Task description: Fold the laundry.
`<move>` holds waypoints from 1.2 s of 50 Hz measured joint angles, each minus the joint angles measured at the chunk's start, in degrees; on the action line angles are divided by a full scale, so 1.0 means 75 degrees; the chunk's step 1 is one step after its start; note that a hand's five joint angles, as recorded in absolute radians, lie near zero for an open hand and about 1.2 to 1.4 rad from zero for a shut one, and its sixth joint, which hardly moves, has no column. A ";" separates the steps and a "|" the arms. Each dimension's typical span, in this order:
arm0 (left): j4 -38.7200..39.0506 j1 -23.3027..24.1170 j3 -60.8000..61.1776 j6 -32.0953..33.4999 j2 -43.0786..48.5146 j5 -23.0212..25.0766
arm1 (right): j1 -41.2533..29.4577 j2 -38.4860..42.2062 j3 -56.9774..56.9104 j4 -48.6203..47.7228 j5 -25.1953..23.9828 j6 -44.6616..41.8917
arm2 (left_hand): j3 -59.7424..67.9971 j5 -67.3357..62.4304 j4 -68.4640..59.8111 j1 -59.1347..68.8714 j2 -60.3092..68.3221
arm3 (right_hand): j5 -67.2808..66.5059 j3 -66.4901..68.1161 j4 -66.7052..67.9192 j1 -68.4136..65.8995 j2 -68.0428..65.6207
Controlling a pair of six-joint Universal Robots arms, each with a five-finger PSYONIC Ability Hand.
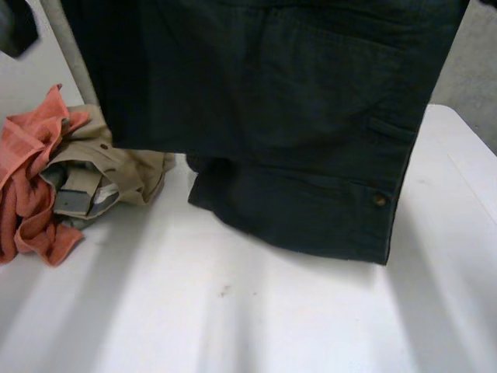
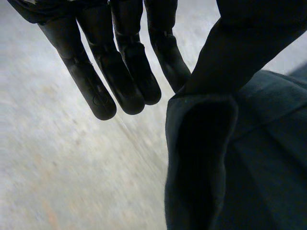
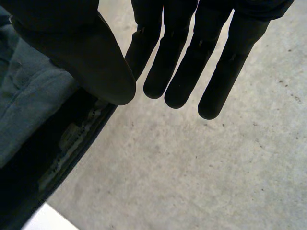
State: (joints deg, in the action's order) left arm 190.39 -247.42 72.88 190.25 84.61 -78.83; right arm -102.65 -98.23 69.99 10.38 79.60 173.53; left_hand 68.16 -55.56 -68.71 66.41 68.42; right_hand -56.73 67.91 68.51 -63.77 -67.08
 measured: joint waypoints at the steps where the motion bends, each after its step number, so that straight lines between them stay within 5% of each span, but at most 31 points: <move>1: -0.0009 -0.0013 -0.0007 -0.0069 -0.0138 0.0003 | 0.0089 -0.0067 -0.0002 0.0054 -0.0100 0.0139 | 0.0000 0.0000 0.0000 0.0000 0.0000 | 0.0000 0.0000 0.0000 0.0000 0.0000; 7: -0.0017 -0.0038 -0.0196 -0.0208 -0.0185 0.0014 | 0.0326 -0.0008 -0.0034 0.0151 -0.0326 0.0482 | 0.0000 0.0000 0.0000 0.0000 0.0000 | -0.0053 0.0000 0.0000 0.0000 0.0000; 17: 0.0041 -0.0042 -0.1759 -0.0104 0.2543 0.0007 | 0.0378 0.2306 -0.0632 -0.0152 -0.0205 0.0969 | 0.0000 0.0000 -0.0001 0.0000 0.0001 | -0.0164 0.0000 0.0001 -0.0142 0.0001; 29: 0.2018 0.0150 -0.5372 0.0924 0.7317 0.0106 | -0.0382 0.5590 -0.1362 -0.4054 0.1555 0.0203 | -0.0204 0.0038 0.0195 -0.0099 -0.0219 | 0.0162 -0.0341 -0.0407 -0.0039 0.0242; 32: 0.2250 0.0174 -0.5930 0.0944 0.7913 0.0123 | -0.0468 0.6063 -0.1519 -0.4517 0.1780 -0.0311 | -0.1395 0.1070 0.1478 -0.1320 -0.1437 | 0.1614 -0.1790 -0.1870 0.1339 0.1696; 34: 0.2309 0.0188 -0.6059 0.0936 0.8086 0.0118 | -0.0510 0.6226 -0.1580 -0.4584 0.1848 -0.0577 | -0.4342 0.4068 0.4506 -0.4748 -0.4567 | 0.4204 -0.4286 -0.4378 0.3836 0.4270; 38: 0.2329 0.0199 -0.5937 0.0917 0.8125 0.0090 | -0.0563 0.6070 -0.1494 -0.4303 0.1824 -0.0847 | -0.7319 0.6979 0.7473 -0.7331 -0.7370 | 0.7127 -0.7309 -0.7378 0.6695 0.7209; 44: 0.2308 0.0177 -0.5128 0.0923 0.7635 -0.0009 | -0.0565 0.5148 -0.1041 -0.3383 0.1441 -0.0935 | -0.7442 0.7046 0.7571 -0.7331 -0.7468 | 0.7235 -0.7531 -0.7604 0.6856 0.7389; 47: 0.2250 0.0151 -0.3936 0.0936 0.6804 -0.0267 | -0.0520 0.4293 -0.0580 -0.2272 0.0711 -0.0999 | -0.7420 0.7029 0.7542 -0.7276 -0.7447 | 0.7236 -0.7530 -0.7604 0.6857 0.7389; 55: 0.1473 0.0177 -0.0783 0.0925 0.4580 -0.0801 | -0.0138 0.3085 0.0313 0.0172 -0.0873 -0.1543 | -0.4345 0.3988 0.4395 -0.3923 -0.4382 | 0.6476 -0.6679 -0.6762 0.6129 0.6566; 60: 0.0330 0.0276 0.1205 0.0884 0.3313 -0.0838 | 0.0270 0.2850 0.1204 0.1110 -0.1448 -0.2511 | -0.3687 0.3372 0.3766 -0.3397 -0.3721 | 0.5355 -0.5538 -0.5626 0.4993 0.5441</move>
State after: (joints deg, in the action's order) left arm 192.86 -245.35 81.92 196.88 109.46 -85.11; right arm -100.62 -76.86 79.03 18.70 68.73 154.70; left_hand 40.50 -30.27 -40.46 40.94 40.51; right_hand -16.57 26.37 26.32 -26.32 -26.27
